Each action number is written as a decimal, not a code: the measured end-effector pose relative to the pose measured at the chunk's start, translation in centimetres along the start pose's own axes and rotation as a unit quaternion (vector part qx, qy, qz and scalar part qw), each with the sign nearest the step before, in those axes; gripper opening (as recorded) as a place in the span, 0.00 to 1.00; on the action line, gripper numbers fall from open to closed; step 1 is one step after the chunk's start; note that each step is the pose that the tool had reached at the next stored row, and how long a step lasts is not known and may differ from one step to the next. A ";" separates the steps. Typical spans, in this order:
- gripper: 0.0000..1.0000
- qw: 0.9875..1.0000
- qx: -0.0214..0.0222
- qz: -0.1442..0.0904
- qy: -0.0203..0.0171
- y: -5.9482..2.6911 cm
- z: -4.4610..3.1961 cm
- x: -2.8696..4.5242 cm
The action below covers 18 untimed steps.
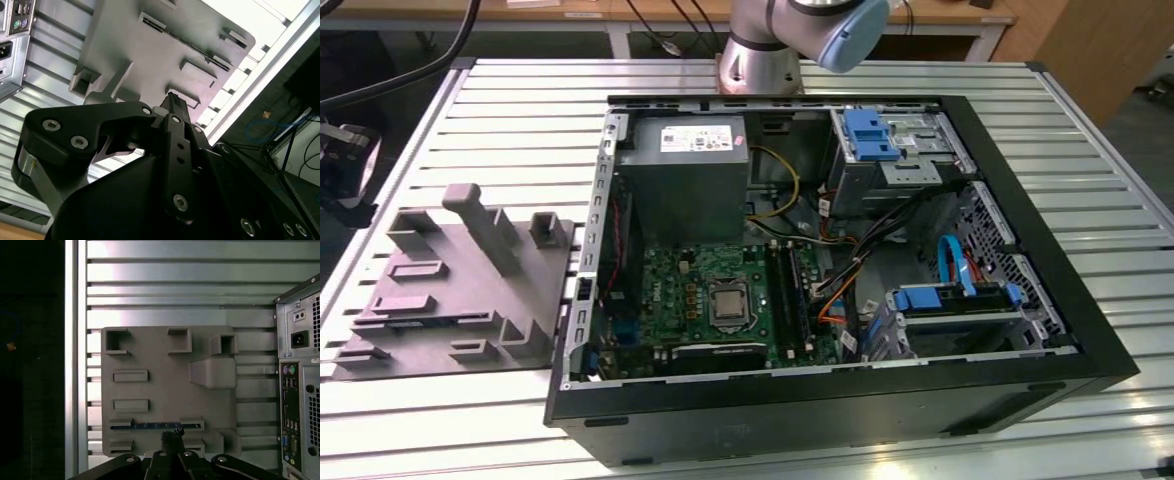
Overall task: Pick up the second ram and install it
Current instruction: 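Reach for the second ram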
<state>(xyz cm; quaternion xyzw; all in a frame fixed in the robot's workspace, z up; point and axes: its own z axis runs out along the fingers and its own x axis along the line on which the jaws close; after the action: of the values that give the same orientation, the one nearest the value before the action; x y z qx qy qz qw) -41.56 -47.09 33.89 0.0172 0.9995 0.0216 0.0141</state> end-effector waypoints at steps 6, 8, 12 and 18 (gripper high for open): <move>0.10 1.000 0.000 0.000 0.000 -0.49 0.27 0.24; 0.10 1.000 0.000 0.000 0.000 -0.68 0.37 0.29; 0.10 1.000 0.000 0.000 0.000 -1.13 0.73 0.31; 0.10 1.000 0.000 0.000 0.002 -1.67 1.41 0.33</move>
<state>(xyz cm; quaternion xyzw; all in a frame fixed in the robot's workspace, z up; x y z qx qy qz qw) -41.90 -48.68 32.40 0.0172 0.9995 0.0216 0.0125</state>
